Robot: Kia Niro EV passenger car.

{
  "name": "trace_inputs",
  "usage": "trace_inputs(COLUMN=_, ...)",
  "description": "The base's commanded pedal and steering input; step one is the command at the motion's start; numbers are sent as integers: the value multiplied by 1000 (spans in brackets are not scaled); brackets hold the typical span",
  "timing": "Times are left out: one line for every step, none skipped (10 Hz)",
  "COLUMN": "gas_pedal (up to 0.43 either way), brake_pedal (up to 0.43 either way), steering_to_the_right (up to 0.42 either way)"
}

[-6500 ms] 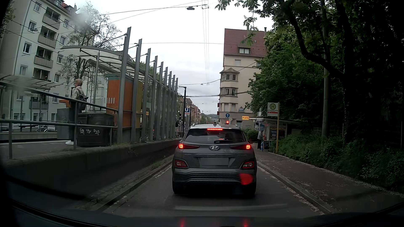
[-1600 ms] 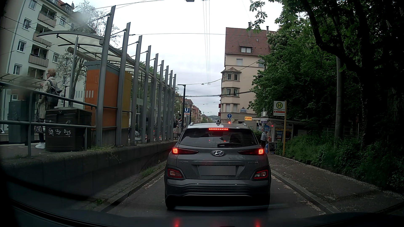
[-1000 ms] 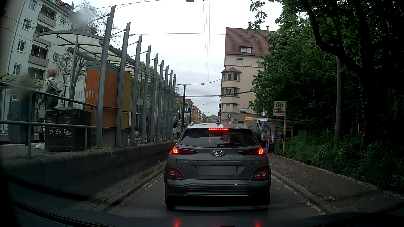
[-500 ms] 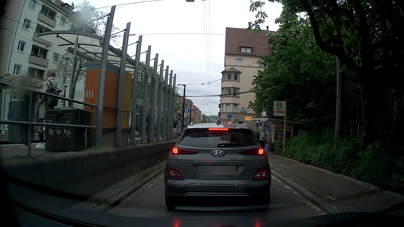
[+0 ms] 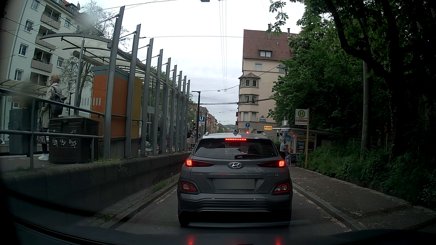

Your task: Follow the waypoints while adhering to traffic rules and regulations

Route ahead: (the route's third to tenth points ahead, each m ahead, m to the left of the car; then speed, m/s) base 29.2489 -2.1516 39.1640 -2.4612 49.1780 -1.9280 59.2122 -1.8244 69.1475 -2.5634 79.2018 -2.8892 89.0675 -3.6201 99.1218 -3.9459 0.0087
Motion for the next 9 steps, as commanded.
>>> trace_inputs(gas_pedal=0, brake_pedal=293, steering_to_the_right=-10)
trace_inputs(gas_pedal=0, brake_pedal=287, steering_to_the_right=-10)
trace_inputs(gas_pedal=0, brake_pedal=287, steering_to_the_right=-10)
trace_inputs(gas_pedal=0, brake_pedal=287, steering_to_the_right=-10)
trace_inputs(gas_pedal=0, brake_pedal=287, steering_to_the_right=-10)
trace_inputs(gas_pedal=0, brake_pedal=287, steering_to_the_right=-10)
trace_inputs(gas_pedal=0, brake_pedal=287, steering_to_the_right=-10)
trace_inputs(gas_pedal=0, brake_pedal=293, steering_to_the_right=-10)
trace_inputs(gas_pedal=0, brake_pedal=287, steering_to_the_right=-10)
